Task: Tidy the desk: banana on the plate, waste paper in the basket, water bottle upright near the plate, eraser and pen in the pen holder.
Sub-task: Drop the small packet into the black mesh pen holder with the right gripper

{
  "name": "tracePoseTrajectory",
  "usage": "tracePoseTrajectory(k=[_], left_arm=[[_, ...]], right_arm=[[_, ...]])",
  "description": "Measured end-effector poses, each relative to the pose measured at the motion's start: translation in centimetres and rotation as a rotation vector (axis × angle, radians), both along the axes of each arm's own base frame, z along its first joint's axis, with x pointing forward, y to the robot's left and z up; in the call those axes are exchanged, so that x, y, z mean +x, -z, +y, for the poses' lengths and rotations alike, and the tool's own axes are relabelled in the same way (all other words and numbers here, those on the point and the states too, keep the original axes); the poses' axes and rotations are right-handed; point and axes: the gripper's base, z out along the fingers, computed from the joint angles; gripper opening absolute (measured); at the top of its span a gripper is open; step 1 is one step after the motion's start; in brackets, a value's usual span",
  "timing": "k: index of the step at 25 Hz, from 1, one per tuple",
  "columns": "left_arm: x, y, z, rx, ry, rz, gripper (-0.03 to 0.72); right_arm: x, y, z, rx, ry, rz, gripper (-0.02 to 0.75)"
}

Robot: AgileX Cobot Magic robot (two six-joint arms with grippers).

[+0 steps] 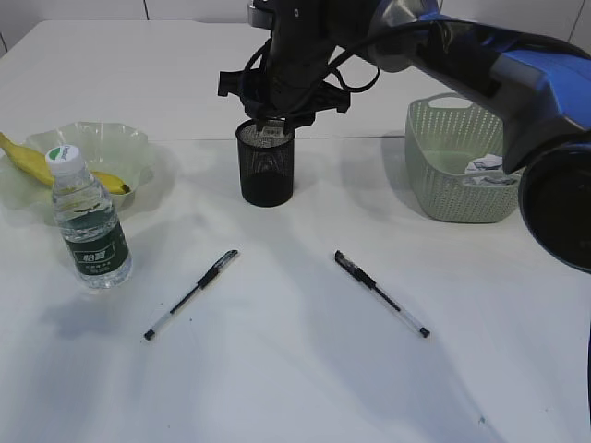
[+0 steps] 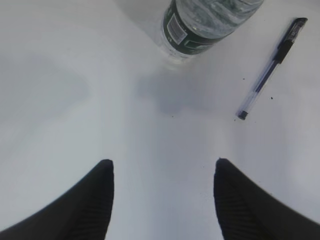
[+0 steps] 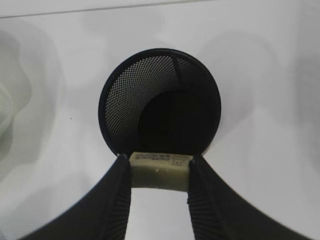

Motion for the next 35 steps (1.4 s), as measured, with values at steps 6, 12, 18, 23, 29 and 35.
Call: tracePoseTrajectory(k=[6, 12, 18, 23, 29, 35], left_arm=[[0.0, 0.0, 0.0, 0.000, 0.000, 0.001, 0.442], [0.0, 0.0, 0.0, 0.000, 0.000, 0.001, 0.442], [0.0, 0.0, 0.0, 0.000, 0.000, 0.001, 0.442], [0.0, 0.0, 0.0, -0.002, 0.000, 0.001, 0.442], [0.0, 0.0, 0.0, -0.002, 0.000, 0.001, 0.442], [0.0, 0.0, 0.0, -0.001, 0.000, 0.001, 0.442]], right_arm=[[0.4, -0.3, 0.1, 0.008, -0.006, -0.053, 0.263], [0.7, -0.6, 0.2, 0.019, -0.014, -0.106, 0.263], [1.1, -0.9, 0.2, 0.009, -0.021, -0.163, 0.263], [1.3, -1.1, 0.1, -0.002, -0.026, -0.199, 0.263], [1.6, -1.5, 0.3, 0.018, -0.036, -0.249, 0.263], [1.7, -1.6, 0.4, 0.023, -0.039, -0.261, 0.263]])
